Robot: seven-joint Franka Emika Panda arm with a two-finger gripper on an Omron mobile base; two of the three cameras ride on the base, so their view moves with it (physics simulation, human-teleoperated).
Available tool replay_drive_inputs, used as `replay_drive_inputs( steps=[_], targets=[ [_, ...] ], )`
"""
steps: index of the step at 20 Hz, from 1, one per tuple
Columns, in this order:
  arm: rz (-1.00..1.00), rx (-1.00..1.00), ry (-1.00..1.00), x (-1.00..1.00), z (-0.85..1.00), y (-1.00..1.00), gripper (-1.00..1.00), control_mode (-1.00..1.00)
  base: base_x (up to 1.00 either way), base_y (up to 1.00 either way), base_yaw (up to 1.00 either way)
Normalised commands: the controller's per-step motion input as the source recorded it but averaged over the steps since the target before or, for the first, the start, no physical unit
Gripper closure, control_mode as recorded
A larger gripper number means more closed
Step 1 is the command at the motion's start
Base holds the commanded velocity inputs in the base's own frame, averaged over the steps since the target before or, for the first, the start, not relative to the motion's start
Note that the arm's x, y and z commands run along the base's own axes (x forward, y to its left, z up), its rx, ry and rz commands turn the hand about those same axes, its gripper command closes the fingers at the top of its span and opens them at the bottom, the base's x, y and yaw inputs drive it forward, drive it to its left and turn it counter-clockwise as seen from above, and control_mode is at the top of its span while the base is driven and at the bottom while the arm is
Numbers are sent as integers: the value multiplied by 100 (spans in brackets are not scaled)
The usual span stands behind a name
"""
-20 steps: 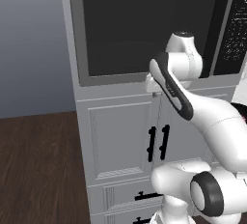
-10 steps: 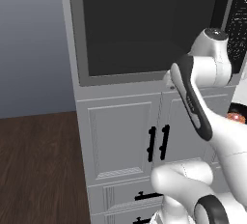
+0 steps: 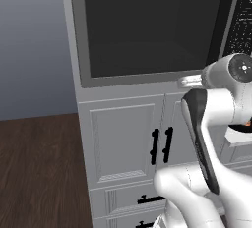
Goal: Open the microwave, place the bowl with waffle inside the microwave, then close the microwave door and turn it on.
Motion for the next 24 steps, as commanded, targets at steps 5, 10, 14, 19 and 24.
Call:
replay_drive_inputs(
  steps=[5,10,14,19,24],
  targets=[
    [-6,0,-7,3,24,0,-100,-100,0,0,0],
    [-10,0,-5,0,6,-4,-100,-100,0,0,0],
    [-7,0,-2,1,1,-18,-100,-100,0,0,0],
    [-2,4,0,17,6,-49,-100,-100,0,0,0],
    [-2,9,-1,16,12,-52,-100,-100,0,0,0]
  ],
)
